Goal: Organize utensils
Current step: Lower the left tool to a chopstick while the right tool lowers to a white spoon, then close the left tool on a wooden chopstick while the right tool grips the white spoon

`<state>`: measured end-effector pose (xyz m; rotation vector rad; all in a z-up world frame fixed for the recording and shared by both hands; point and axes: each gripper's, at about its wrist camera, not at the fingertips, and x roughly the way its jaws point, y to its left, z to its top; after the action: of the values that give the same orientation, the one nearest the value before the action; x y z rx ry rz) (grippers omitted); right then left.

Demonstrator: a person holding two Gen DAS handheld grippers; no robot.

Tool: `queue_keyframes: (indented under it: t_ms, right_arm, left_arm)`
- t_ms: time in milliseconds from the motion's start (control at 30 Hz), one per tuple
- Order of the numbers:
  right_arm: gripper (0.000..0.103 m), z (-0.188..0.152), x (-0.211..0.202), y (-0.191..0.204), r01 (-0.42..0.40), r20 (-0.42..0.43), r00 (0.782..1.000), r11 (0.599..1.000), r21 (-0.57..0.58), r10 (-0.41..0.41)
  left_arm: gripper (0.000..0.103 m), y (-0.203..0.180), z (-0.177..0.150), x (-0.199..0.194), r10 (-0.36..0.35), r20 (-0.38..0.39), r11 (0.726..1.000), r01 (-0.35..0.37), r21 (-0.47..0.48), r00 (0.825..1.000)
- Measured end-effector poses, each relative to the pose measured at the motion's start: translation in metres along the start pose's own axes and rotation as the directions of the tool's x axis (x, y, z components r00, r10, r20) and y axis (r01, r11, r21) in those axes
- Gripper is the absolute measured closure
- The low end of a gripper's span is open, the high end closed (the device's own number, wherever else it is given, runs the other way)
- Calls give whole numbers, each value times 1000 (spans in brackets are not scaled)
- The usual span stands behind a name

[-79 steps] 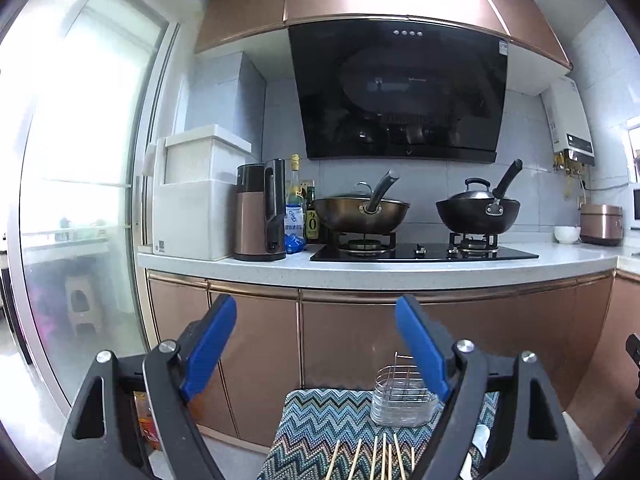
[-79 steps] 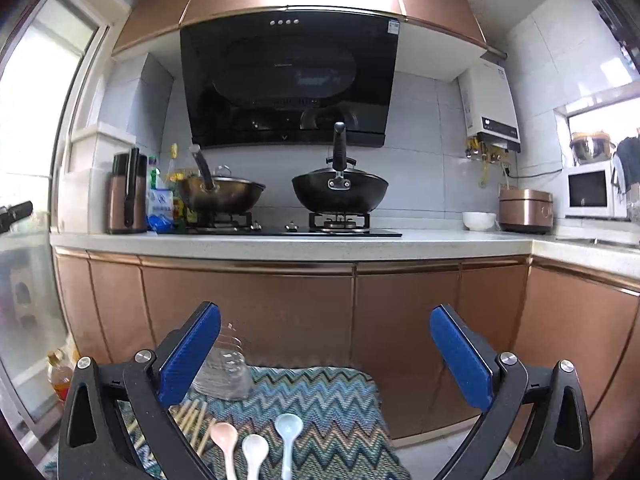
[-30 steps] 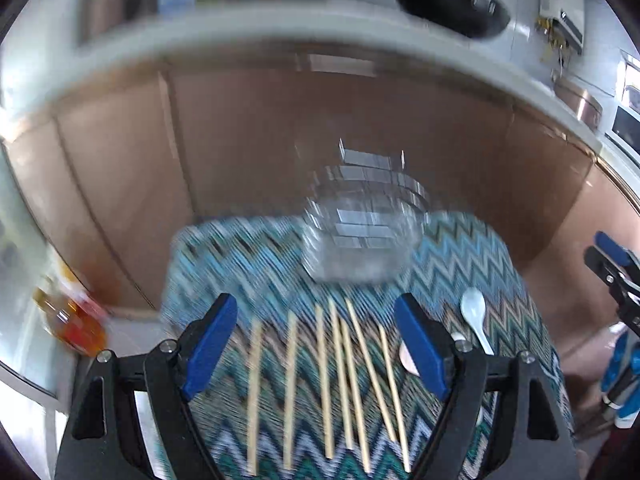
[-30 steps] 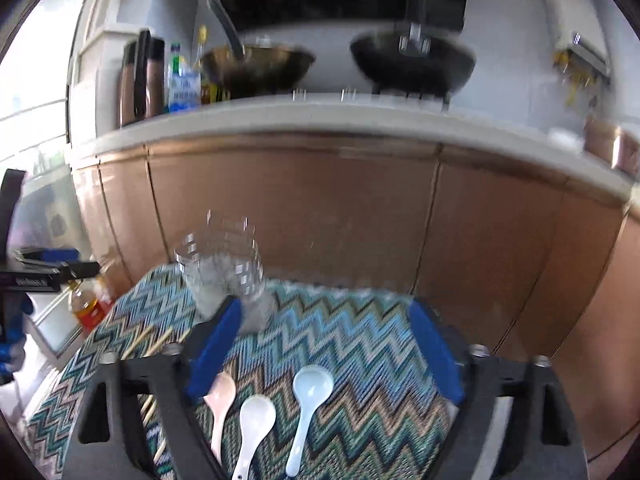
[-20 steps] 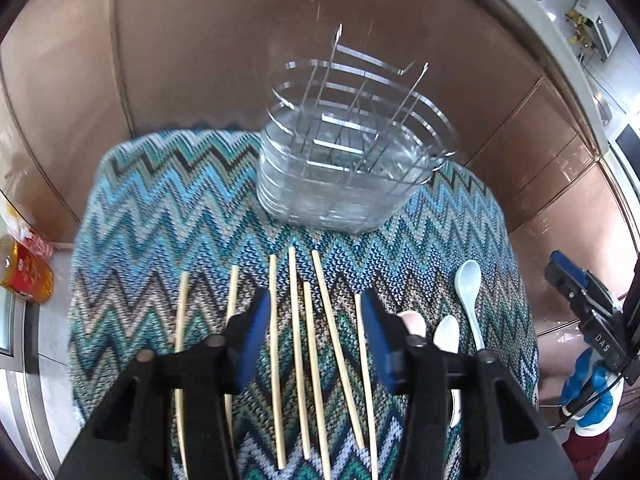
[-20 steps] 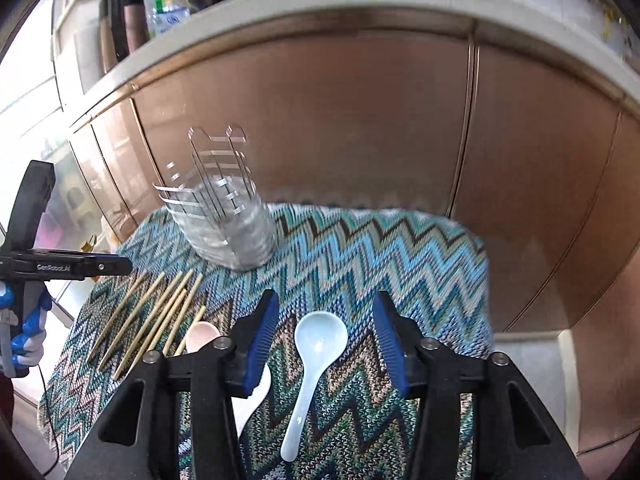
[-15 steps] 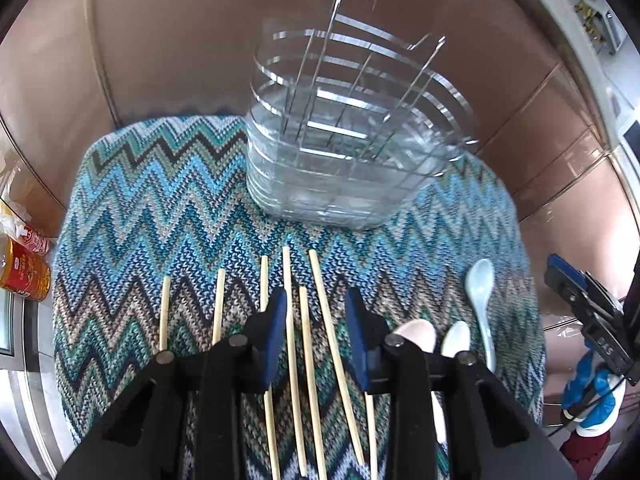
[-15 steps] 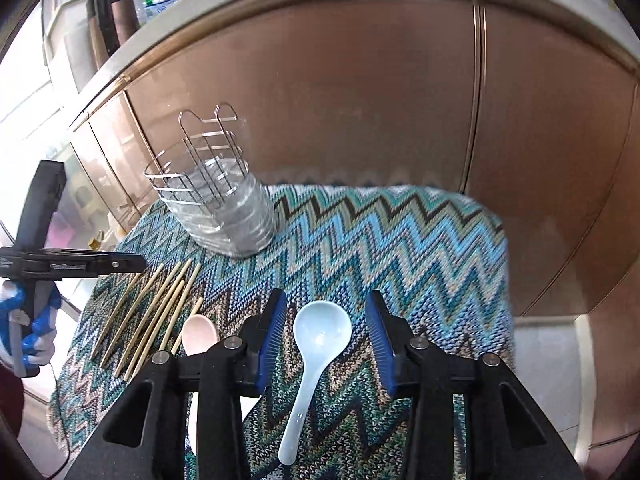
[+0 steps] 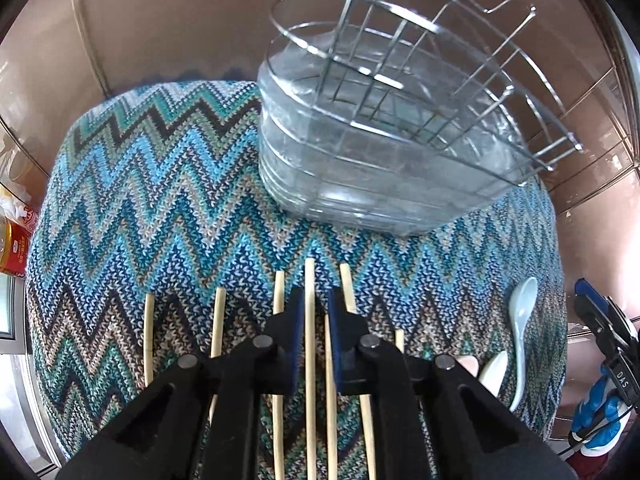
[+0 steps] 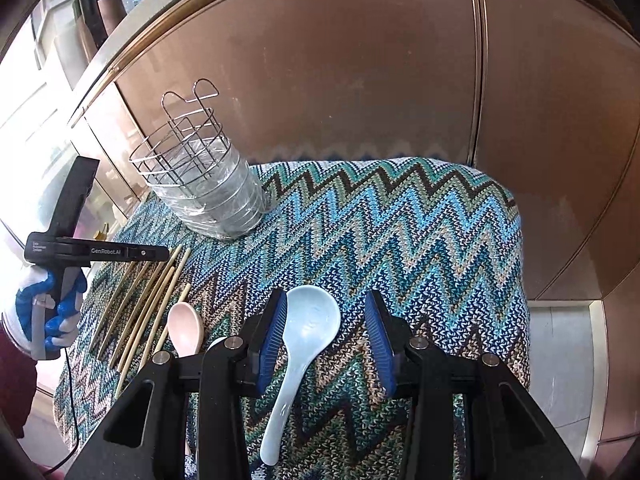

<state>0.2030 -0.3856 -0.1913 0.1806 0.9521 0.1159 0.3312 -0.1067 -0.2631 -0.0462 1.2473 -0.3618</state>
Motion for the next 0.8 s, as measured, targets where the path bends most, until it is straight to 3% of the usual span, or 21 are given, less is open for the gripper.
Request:
queue_keyframes:
  t_ms: [400,667,800]
  right_arm:
    - [63,3,30,-10,-55,-100,993,998,3,55]
    - [66,16,63,-29,-162,-238,957,986,46,168]
    - [71,21,81,-30,-169,-299,939,985,30,170]
  left_arm:
    - [93,-6,7,32,15,-55,1000,-14,18,998]
    - [96,2,21,39,20,-69,999,-18,33,997]
    - [97,1,23,43,23,-67,999,-20,35,997]
